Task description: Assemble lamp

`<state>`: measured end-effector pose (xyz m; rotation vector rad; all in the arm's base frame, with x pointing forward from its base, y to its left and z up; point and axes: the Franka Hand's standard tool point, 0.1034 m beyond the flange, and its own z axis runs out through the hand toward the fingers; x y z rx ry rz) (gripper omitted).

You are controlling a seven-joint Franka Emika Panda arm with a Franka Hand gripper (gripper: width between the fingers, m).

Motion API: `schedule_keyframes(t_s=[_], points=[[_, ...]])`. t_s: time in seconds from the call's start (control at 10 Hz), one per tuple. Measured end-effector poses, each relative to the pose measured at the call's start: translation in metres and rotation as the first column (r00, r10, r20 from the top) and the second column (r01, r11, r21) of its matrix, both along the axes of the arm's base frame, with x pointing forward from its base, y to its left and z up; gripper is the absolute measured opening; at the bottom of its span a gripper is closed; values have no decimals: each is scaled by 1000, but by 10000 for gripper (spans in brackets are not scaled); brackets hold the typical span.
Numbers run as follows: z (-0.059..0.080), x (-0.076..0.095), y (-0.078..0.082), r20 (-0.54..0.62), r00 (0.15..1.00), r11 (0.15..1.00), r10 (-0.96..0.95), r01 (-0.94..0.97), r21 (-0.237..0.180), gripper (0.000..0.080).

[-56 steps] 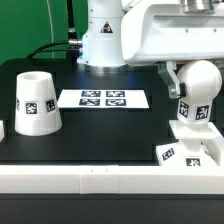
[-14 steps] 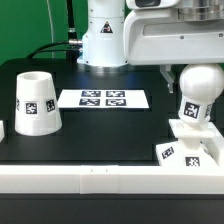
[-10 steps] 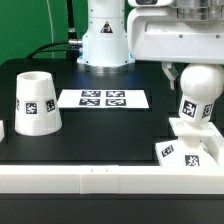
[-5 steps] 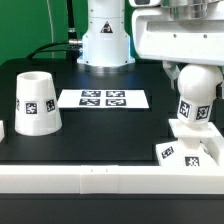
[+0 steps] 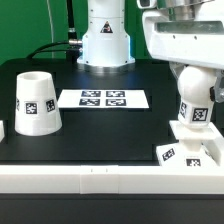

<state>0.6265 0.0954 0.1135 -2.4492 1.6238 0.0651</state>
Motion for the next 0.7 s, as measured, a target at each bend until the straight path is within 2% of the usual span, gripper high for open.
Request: schedule_keyframes(t_s=[0.1,0.2,0.4,0.7], points=[[0,-1,-1,1,999,999,45,-45,-2,674],[1,-1,-3,-2,996,996,84,-84,-6,692],[3,0,-10,28,963,964,267,-266,-25,698],[1,0,-9,56,893,895,446,-444,-47,699]])
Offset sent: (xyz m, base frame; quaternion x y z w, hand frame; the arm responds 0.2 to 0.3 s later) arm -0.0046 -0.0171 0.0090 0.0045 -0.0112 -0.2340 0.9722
